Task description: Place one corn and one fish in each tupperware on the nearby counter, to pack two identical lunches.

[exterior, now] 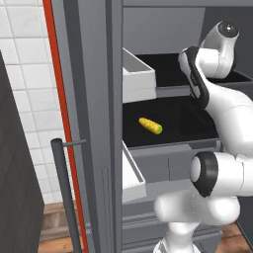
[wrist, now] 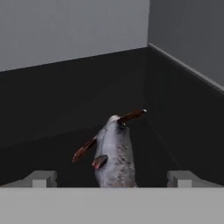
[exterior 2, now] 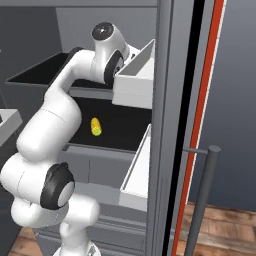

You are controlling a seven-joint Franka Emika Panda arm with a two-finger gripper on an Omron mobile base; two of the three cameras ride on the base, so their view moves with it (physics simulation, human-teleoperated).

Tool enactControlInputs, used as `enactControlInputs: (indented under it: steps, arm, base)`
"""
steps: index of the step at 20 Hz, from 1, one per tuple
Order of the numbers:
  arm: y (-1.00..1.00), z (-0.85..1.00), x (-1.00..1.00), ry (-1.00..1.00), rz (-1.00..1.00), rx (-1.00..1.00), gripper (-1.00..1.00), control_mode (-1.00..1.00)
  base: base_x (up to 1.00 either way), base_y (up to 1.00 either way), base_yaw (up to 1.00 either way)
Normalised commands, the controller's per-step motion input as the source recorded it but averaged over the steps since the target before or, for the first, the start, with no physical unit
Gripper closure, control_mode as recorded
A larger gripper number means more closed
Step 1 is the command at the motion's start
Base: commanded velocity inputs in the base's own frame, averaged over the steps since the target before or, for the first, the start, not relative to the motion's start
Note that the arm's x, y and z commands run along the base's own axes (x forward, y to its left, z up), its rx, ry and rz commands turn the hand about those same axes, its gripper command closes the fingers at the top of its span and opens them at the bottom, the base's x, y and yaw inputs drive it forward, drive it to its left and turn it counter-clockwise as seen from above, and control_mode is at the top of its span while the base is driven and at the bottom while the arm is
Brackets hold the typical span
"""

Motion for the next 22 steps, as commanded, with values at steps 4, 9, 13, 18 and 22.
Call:
enactControlInputs:
  steps: [4,9,13,18,22]
  arm:
    - [-0.04,-0.3,0.67,0.0,0.0,0.0,-1.0,-1.0]
    - [-0.09,-0.48,0.4,0.04,-0.04,0.0,-1.0,-1.0]
    - [-0.1,-0.56,0.36,0.07,-0.05,0.0,-1.0,-1.0]
    - [0.0,-0.47,0.19,0.03,-0.04,-0.02,1.0,-1.0]
    - [0.0,-0.11,-0.04,0.0,0.0,0.0,1.0,-1.0]
  base:
    - [0.0,0.0,0.0]
    - [0.0,0.0,0.0]
    - [0.0,0.0,0.0]
    - [0.0,0.0,0.0]
    - [0.0,0.0,0.0]
